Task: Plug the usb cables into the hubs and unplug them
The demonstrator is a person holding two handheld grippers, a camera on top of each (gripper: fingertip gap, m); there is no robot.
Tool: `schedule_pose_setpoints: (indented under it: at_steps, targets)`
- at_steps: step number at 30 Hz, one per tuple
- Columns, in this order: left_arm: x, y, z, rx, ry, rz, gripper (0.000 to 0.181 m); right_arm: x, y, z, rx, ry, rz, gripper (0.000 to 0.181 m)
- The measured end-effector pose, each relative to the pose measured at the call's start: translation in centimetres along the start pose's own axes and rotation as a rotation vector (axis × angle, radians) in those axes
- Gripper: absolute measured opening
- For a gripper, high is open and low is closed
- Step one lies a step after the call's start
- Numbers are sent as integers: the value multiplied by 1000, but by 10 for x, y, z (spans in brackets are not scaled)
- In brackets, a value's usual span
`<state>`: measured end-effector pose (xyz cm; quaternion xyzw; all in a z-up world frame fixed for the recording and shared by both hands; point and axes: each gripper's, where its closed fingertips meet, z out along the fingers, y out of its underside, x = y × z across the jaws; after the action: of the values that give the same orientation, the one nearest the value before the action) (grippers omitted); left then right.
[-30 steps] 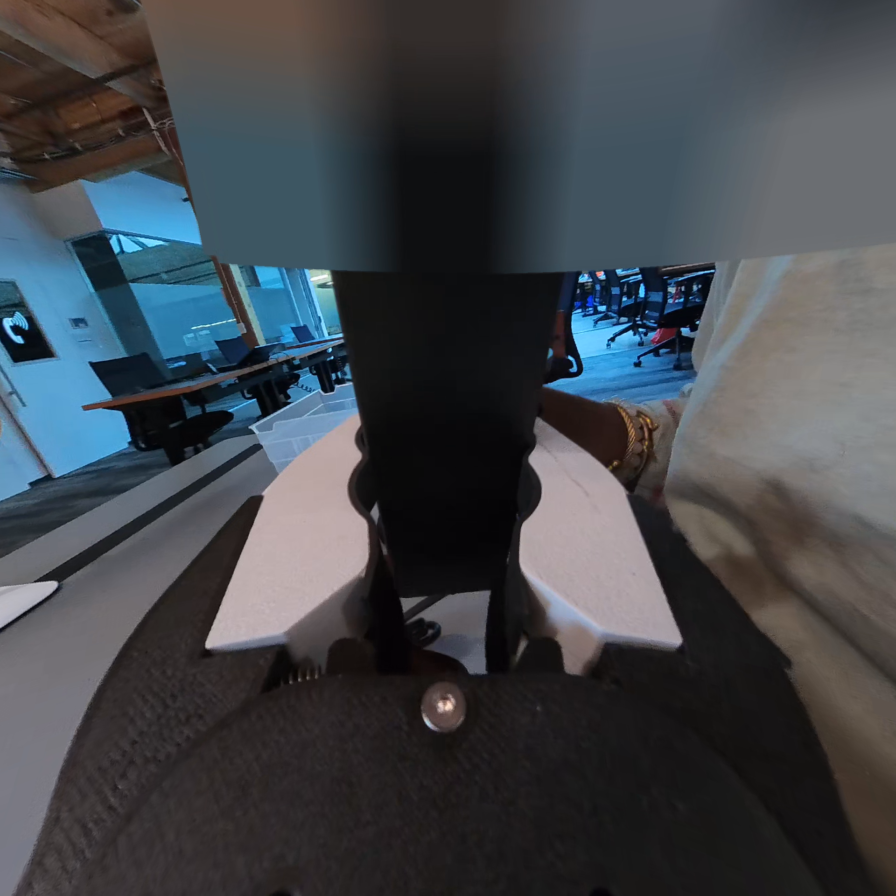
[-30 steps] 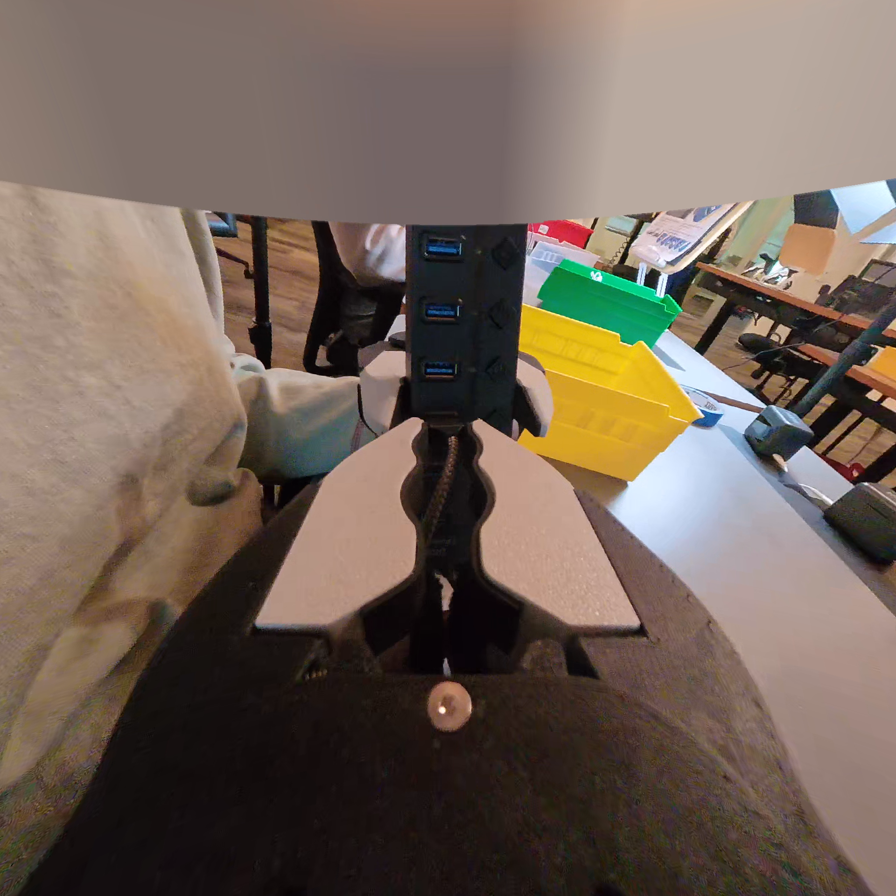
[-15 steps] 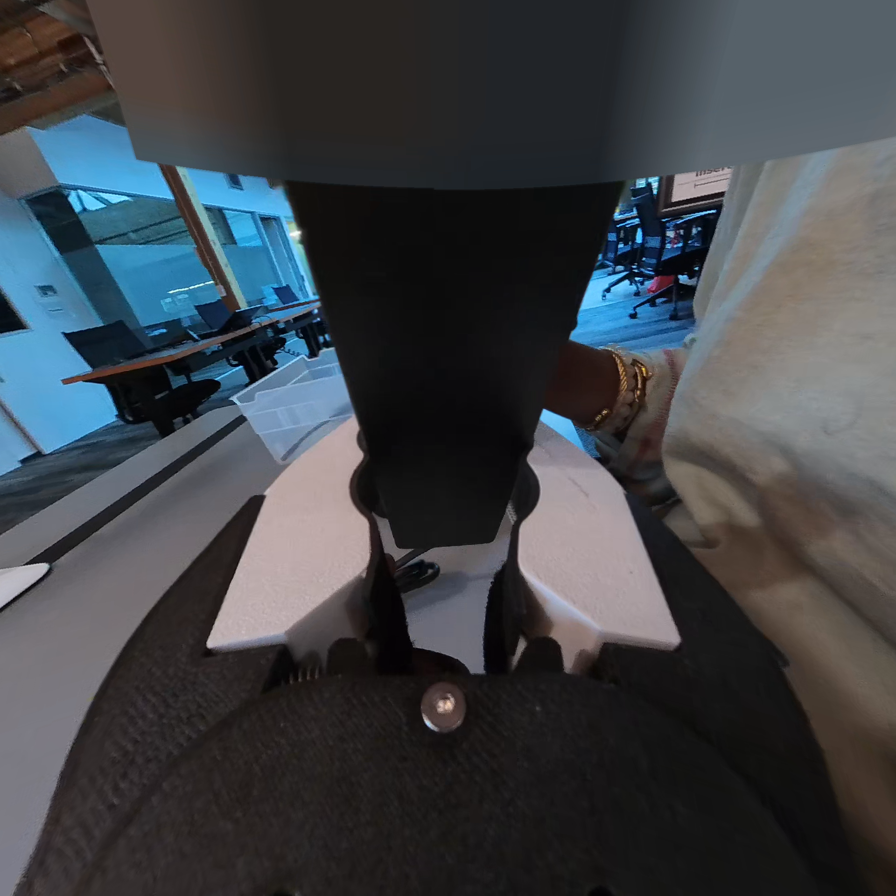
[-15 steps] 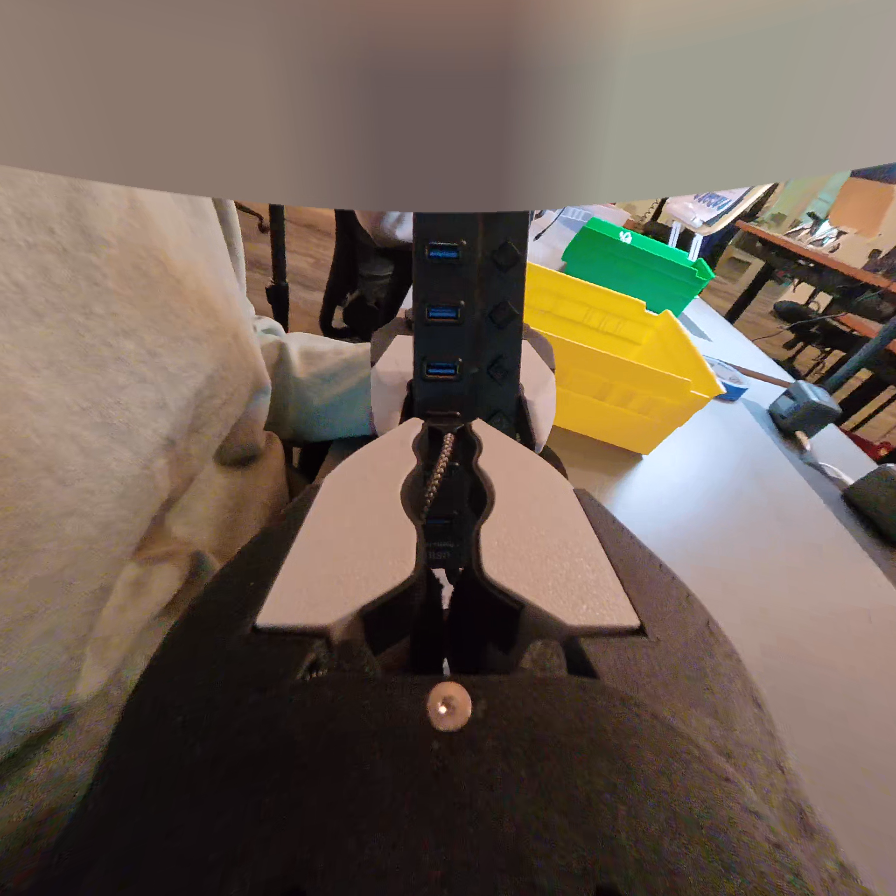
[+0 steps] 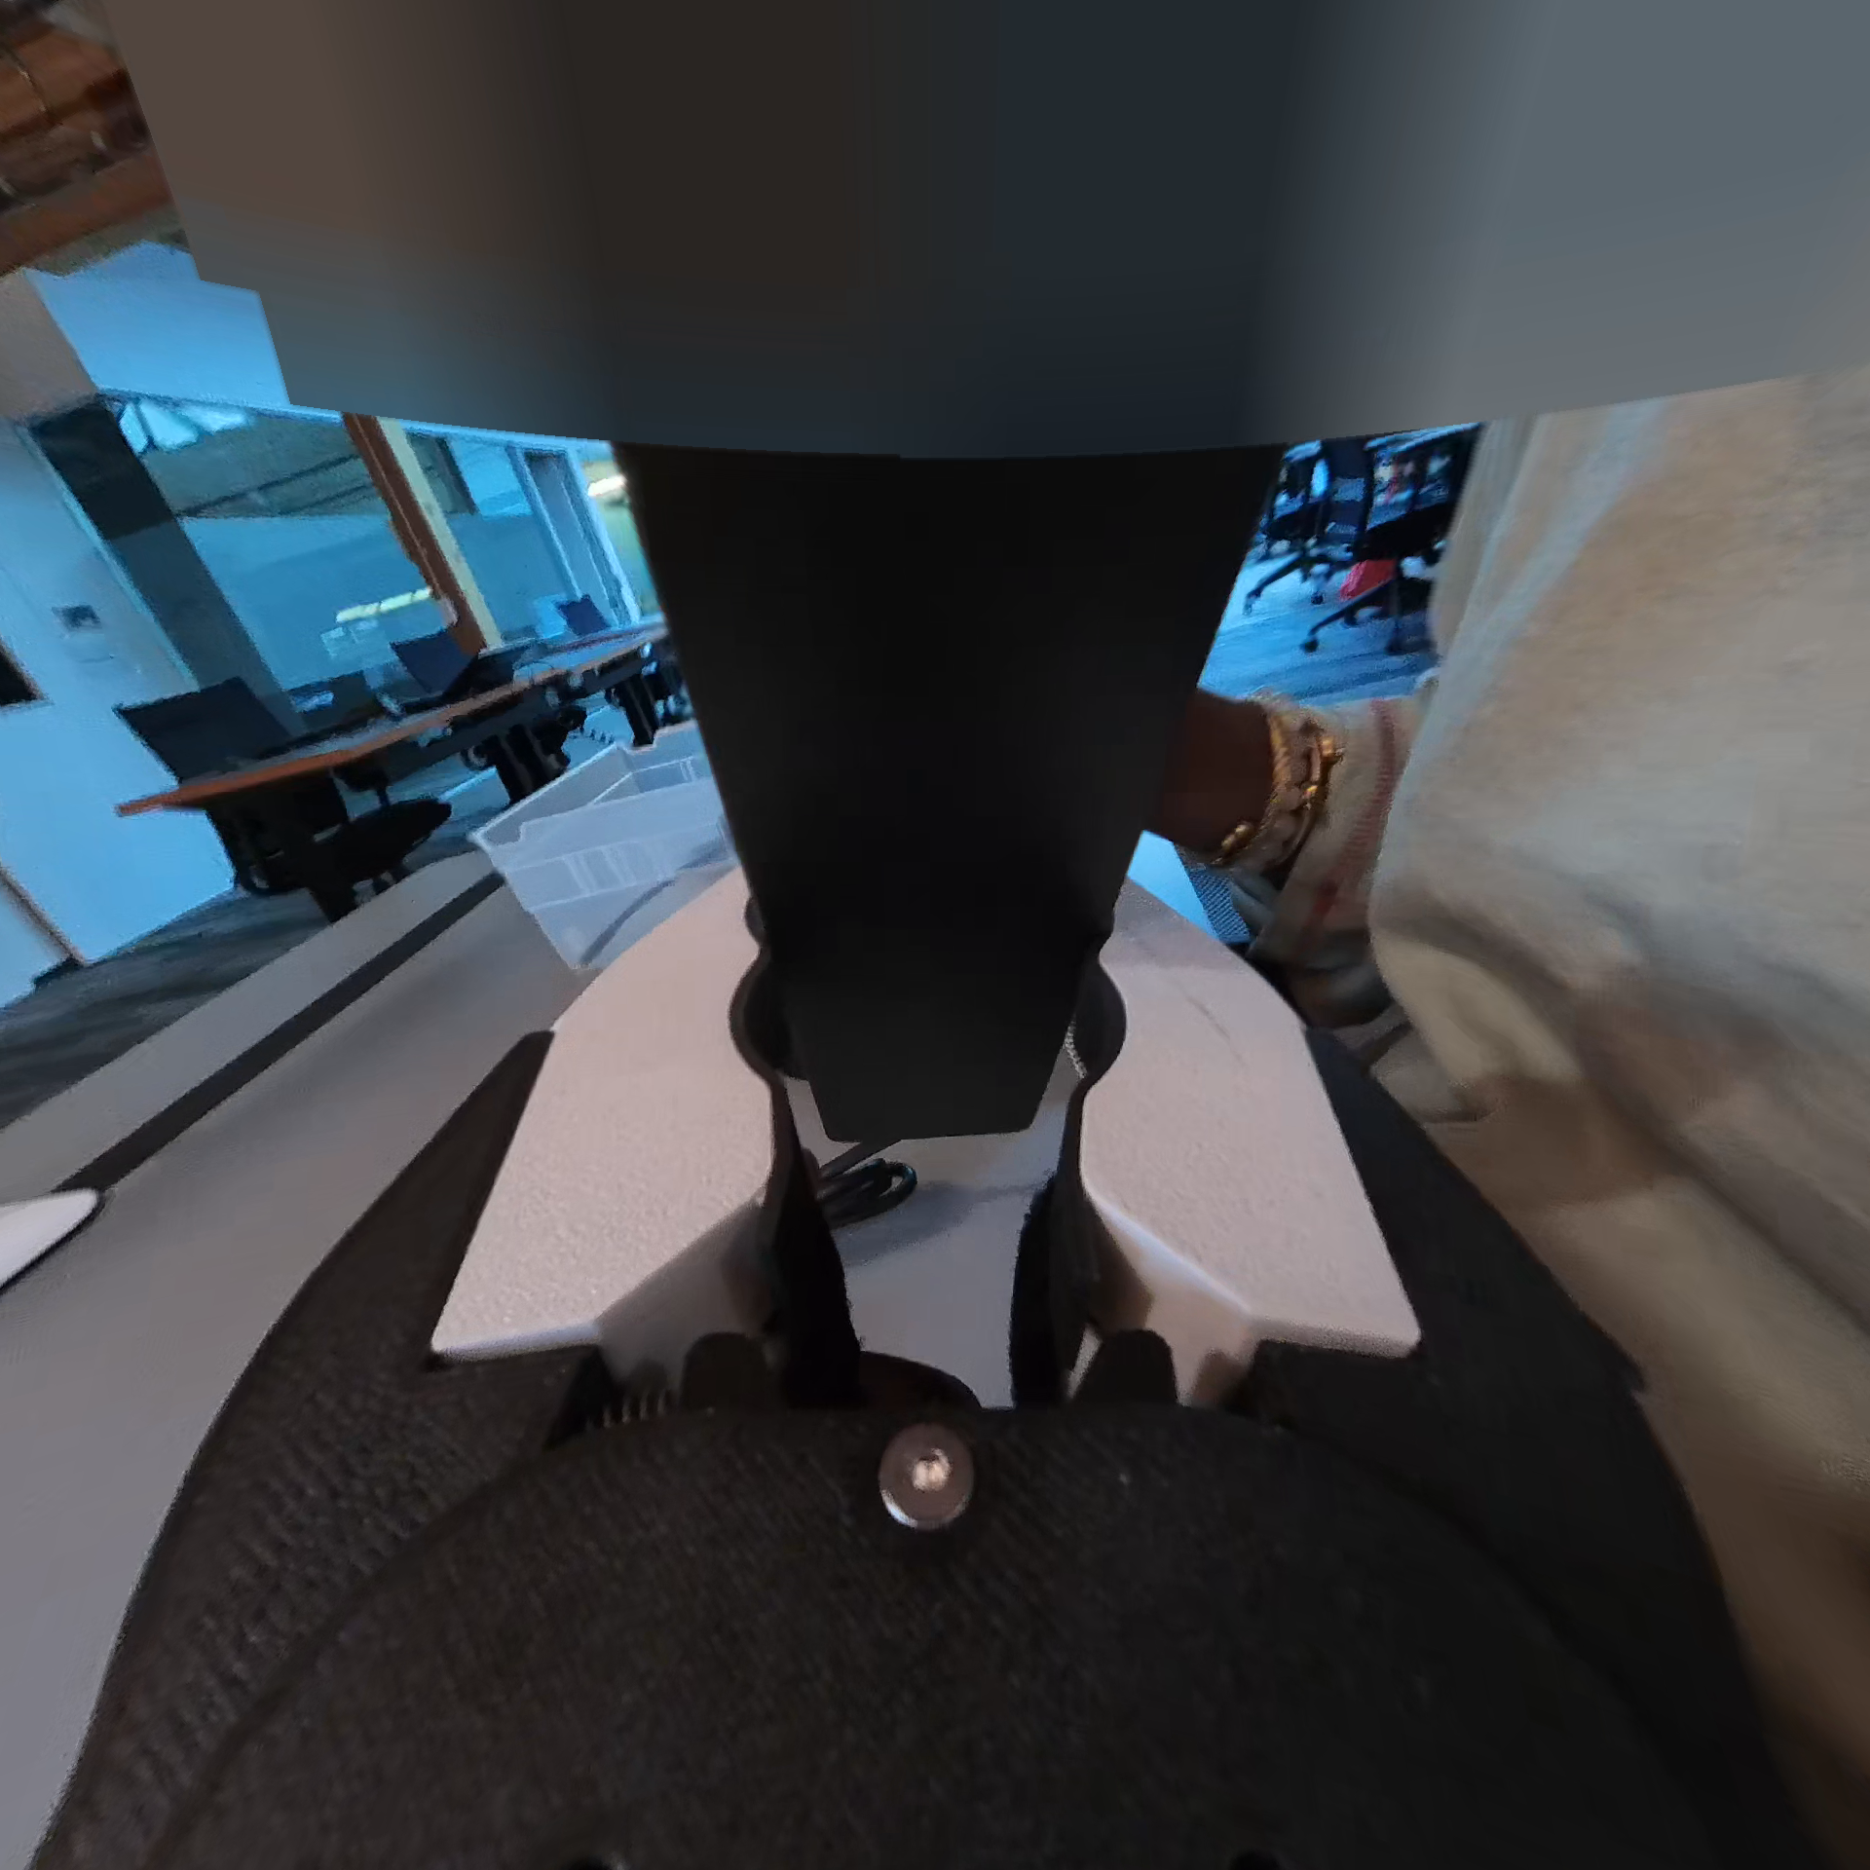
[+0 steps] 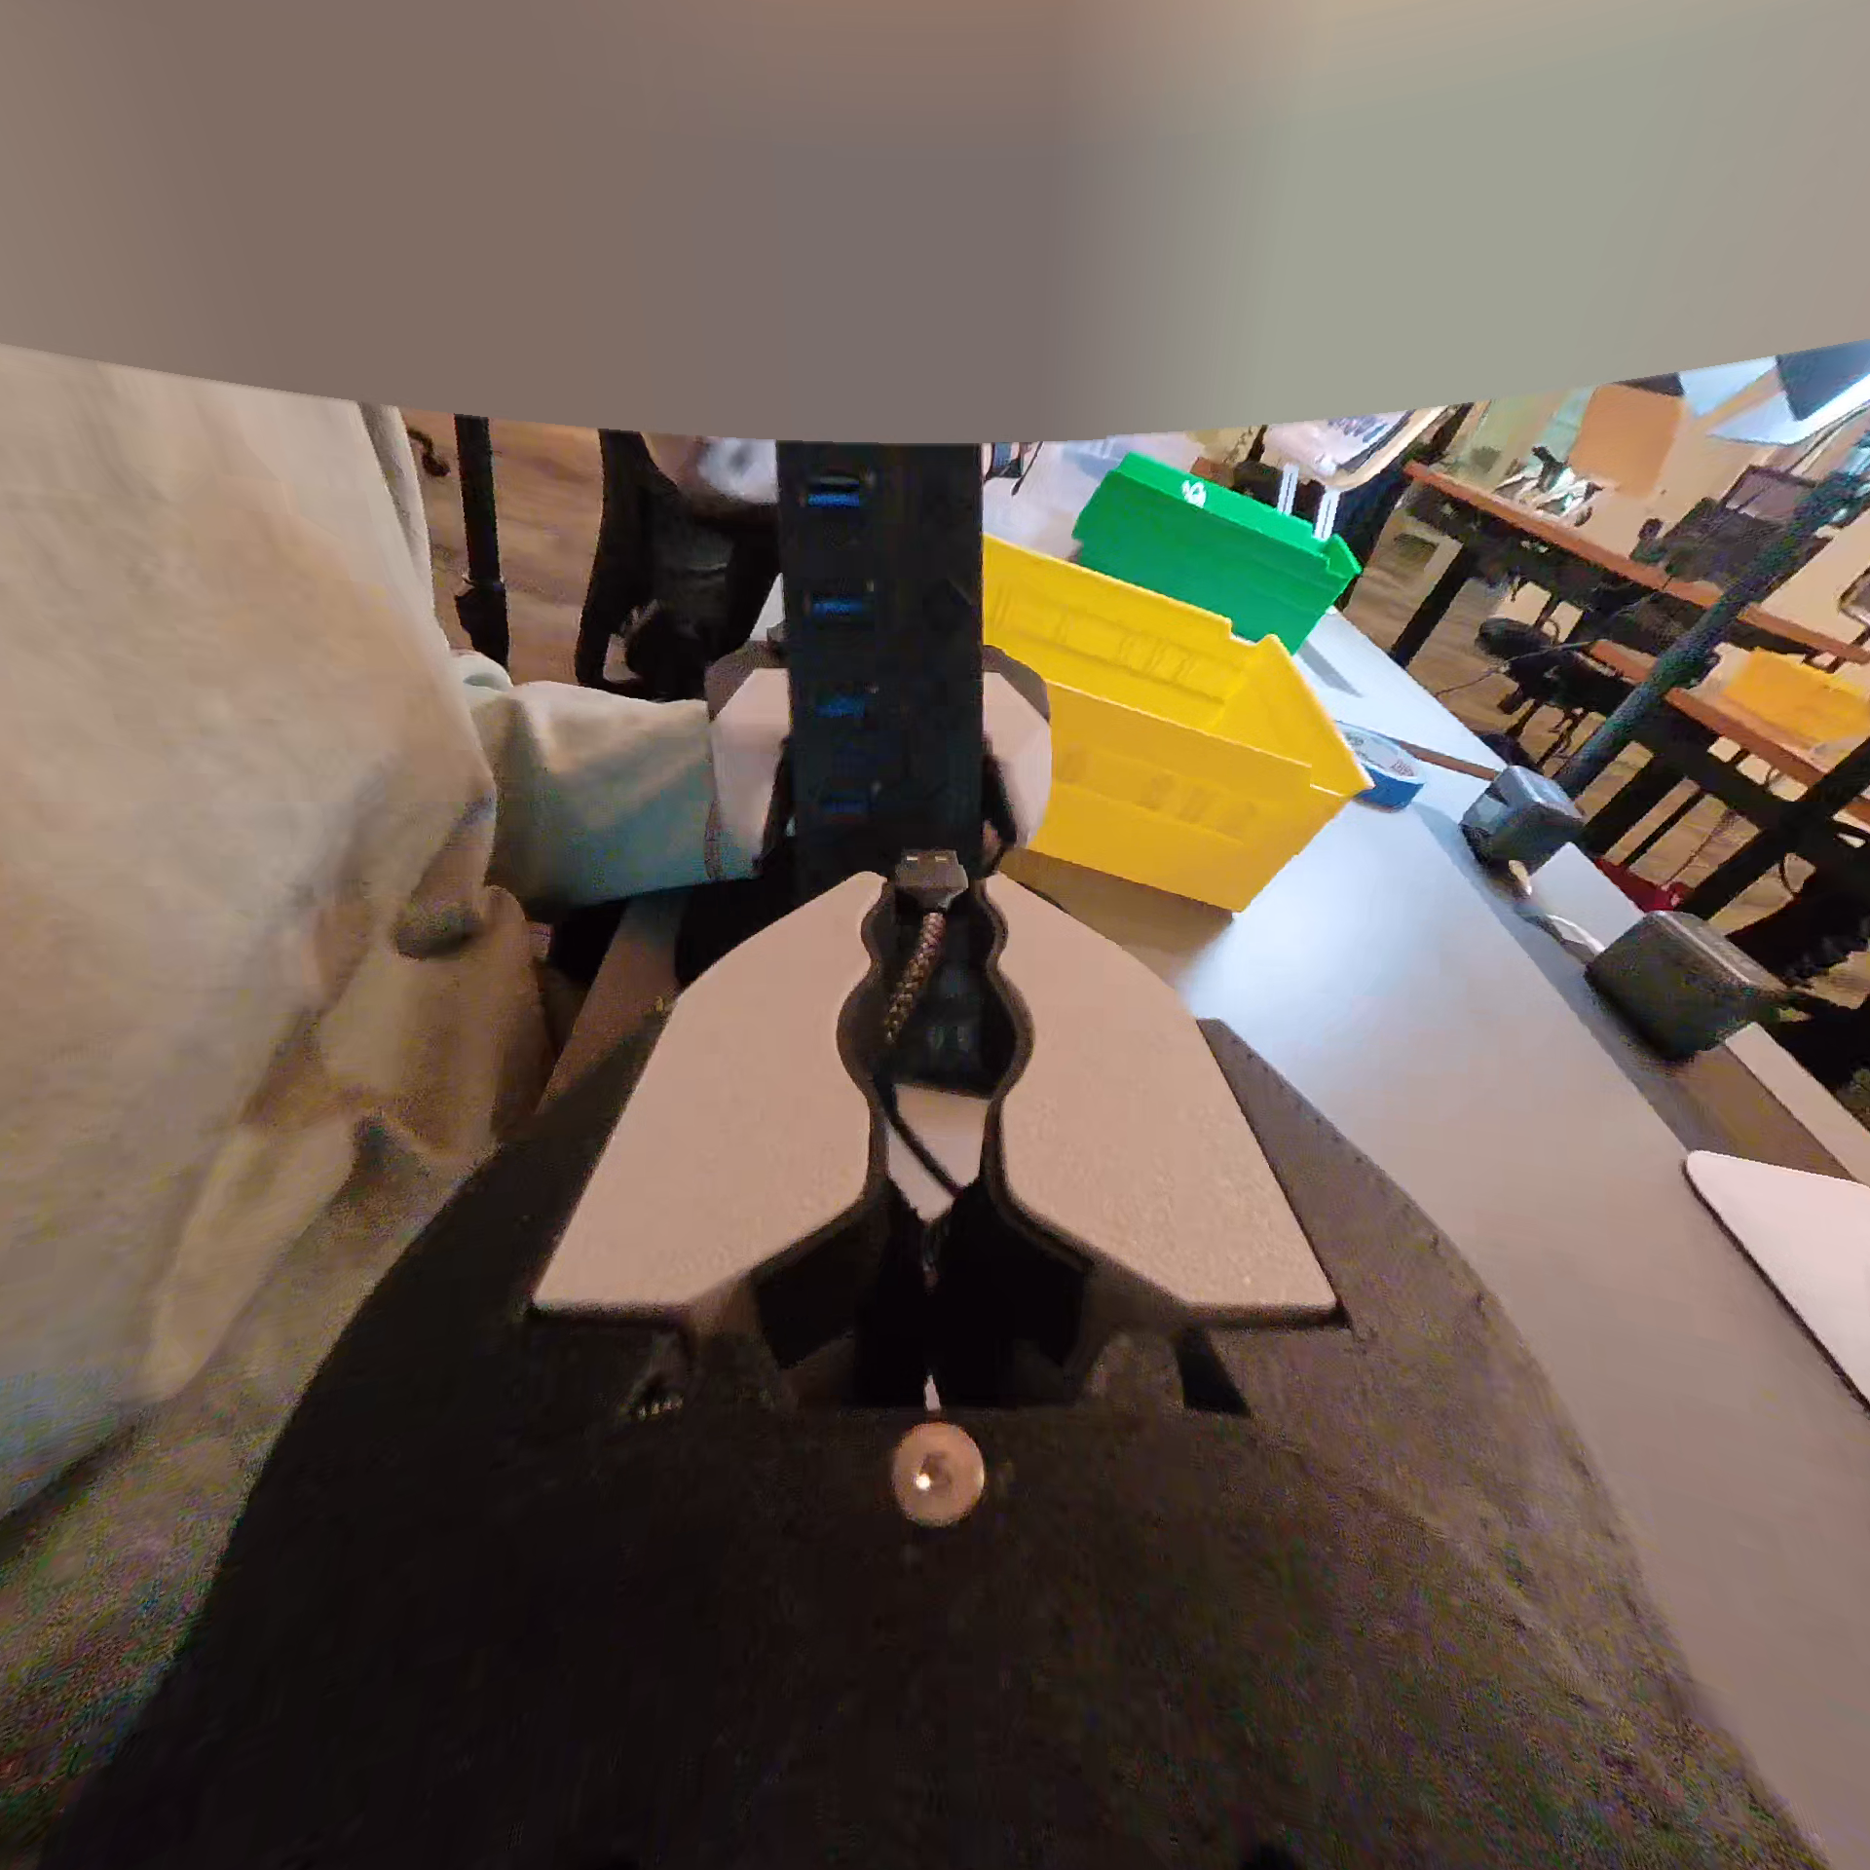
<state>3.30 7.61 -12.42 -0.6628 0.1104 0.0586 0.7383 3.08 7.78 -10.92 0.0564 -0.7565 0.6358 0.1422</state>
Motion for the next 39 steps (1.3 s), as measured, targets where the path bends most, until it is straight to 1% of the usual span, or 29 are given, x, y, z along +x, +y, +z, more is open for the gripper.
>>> schedule_pose_setpoints:
  at_steps: [2,3,4,5,8,12,15,17,19,21,23,26,29,34,37,39]
  targets:
    - [-15,-18,-20,113,-65,-46,55,4,-12,-23,74,37,-19,13]
    - [-23,-23,-30,151,-99,-63,55,2,-22,-37,113,55,-54,12]
    - [-27,-27,-36,175,-125,-55,55,5,-30,-52,141,106,-82,13]
    - [-28,-29,-39,183,-138,-47,55,14,-38,-69,163,196,-93,13]
    - [-30,-24,-33,153,-154,-43,56,53,-59,-138,236,572,-73,13]
    - [-28,-17,-26,110,-154,-29,56,71,-96,-236,363,1003,-158,13]
    - [-23,-20,-25,131,-133,-15,56,70,-118,-293,392,1234,-220,13]
    - [-23,-23,-26,149,-126,-20,56,64,-134,-320,424,1330,-275,13]
    - [-24,-23,-27,155,-132,-26,56,61,-144,-342,431,1405,-328,13]
    - [-25,-23,-27,157,-139,-23,56,61,-148,-356,396,1472,-380,13]
    - [-25,-23,-27,155,-143,-22,56,67,-141,-367,317,1543,-428,13]
    - [-25,-21,-25,144,-142,-18,56,81,-114,-371,147,1606,-501,13]
    - [-23,-21,-25,143,-135,-11,56,93,-77,-366,-15,1619,-531,13]
    - [-25,-20,-25,140,-144,-12,55,103,-10,-351,-272,1575,-443,14]
    - [-25,-20,-25,140,-144,-11,55,103,27,-335,-428,1477,-359,14]
    - [-25,-20,-25,139,-145,-11,55,102,51,-321,-533,1378,-273,14]
